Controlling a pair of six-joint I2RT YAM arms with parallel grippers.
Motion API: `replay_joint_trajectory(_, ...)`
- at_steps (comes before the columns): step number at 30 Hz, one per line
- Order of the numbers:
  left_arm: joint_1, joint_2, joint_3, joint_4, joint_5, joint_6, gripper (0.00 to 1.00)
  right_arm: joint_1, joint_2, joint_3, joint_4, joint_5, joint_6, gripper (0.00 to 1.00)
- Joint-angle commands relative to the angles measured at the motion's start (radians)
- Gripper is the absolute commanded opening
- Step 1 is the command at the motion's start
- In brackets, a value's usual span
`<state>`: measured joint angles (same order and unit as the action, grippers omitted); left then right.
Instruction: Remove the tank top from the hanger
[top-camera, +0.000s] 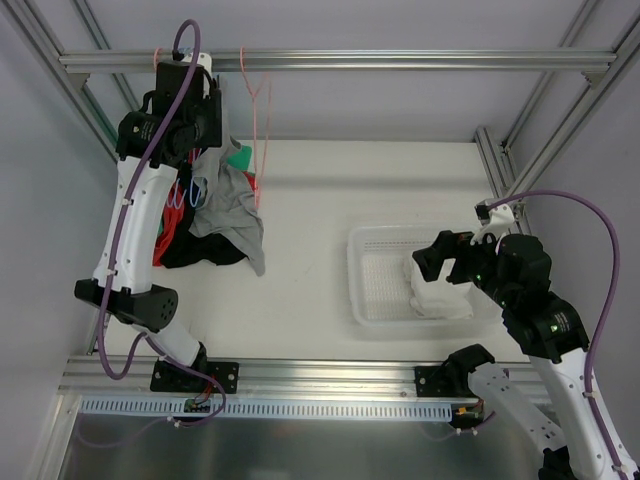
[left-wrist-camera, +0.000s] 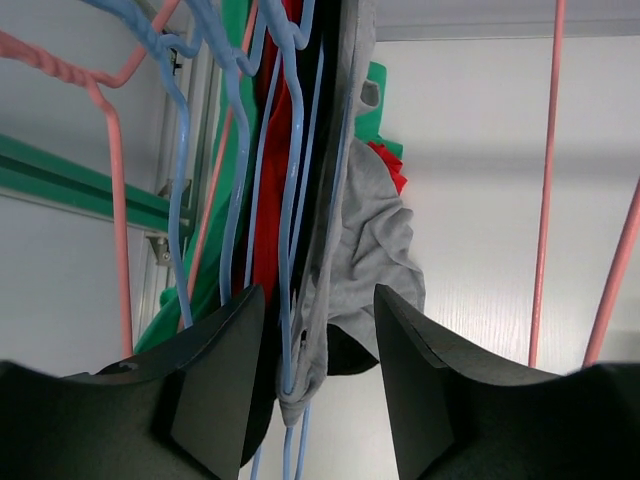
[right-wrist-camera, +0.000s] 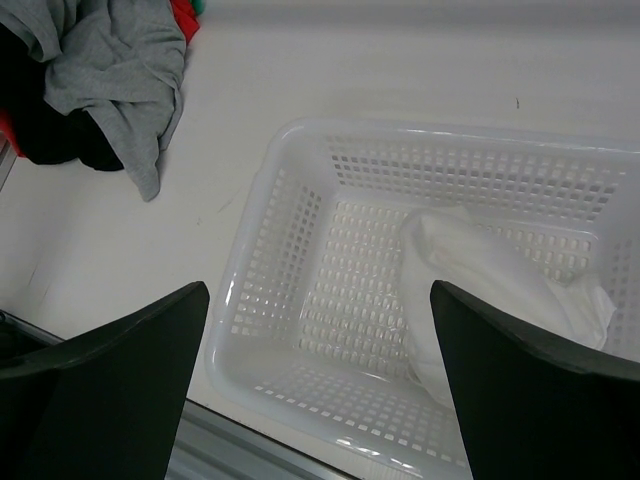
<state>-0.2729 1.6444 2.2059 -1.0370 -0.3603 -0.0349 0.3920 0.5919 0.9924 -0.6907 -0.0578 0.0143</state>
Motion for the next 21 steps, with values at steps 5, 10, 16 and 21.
replay_joint_trajectory(5, 0.021, 0.048, 0.021, 0.011, 0.021, 0.018, 0.31, -0.004, -0.010, -0.003, 0.051, -0.048, 0.009, 1.00)
replay_joint_trajectory(10, 0.023, 0.057, 0.044, 0.014, 0.063, 0.015, 0.16, -0.004, -0.014, -0.001, 0.053, -0.051, 0.010, 1.00)
replay_joint_trajectory(16, 0.021, 0.020, 0.052, 0.029, 0.168, -0.014, 0.00, -0.004, -0.010, -0.009, 0.068, -0.063, 0.026, 0.99)
replay_joint_trajectory(21, 0.021, -0.017, 0.055, 0.052, 0.332, -0.033, 0.00, -0.004, -0.010, -0.018, 0.083, -0.080, 0.041, 1.00)
